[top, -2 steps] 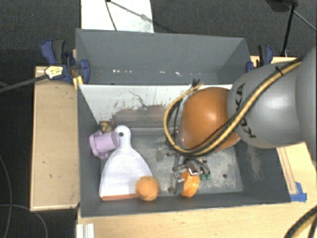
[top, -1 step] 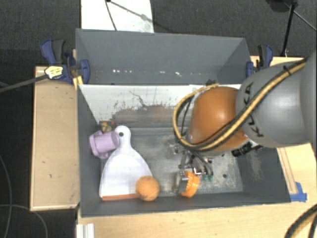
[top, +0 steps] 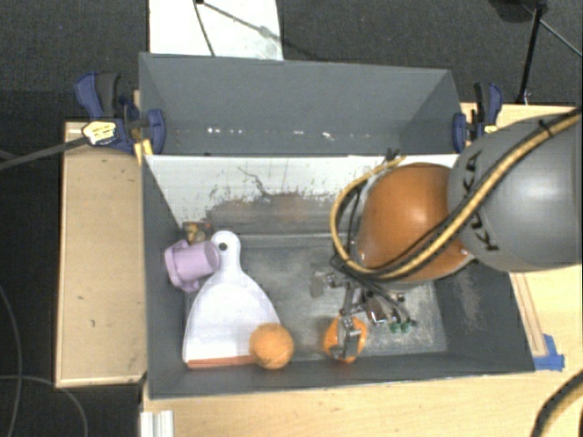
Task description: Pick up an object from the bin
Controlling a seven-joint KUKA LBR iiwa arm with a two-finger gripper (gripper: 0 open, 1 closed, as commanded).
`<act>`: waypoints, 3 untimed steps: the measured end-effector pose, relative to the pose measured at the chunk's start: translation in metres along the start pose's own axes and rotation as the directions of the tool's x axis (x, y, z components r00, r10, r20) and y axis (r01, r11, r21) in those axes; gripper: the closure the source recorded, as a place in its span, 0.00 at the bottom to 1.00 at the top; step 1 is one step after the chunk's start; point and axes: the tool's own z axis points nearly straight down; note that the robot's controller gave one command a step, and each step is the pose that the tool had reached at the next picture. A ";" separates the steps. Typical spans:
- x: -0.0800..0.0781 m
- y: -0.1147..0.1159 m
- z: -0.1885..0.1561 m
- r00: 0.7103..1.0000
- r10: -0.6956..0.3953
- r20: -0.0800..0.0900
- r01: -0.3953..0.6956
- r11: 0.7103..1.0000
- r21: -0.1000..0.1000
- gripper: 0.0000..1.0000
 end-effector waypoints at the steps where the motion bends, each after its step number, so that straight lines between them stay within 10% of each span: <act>1: 0.004 -0.015 0.014 0.978 -0.207 0.003 0.207 0.978 0.000 0.00; 2: 0.008 -0.072 0.049 1.000 -0.027 0.002 0.027 1.000 -0.001 1.00; 3: 0.008 -0.072 0.049 1.000 -0.026 0.002 0.026 1.000 -0.001 1.00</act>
Offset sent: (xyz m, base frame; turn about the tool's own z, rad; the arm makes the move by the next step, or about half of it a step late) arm 0.0053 -0.0722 -0.0488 -0.0322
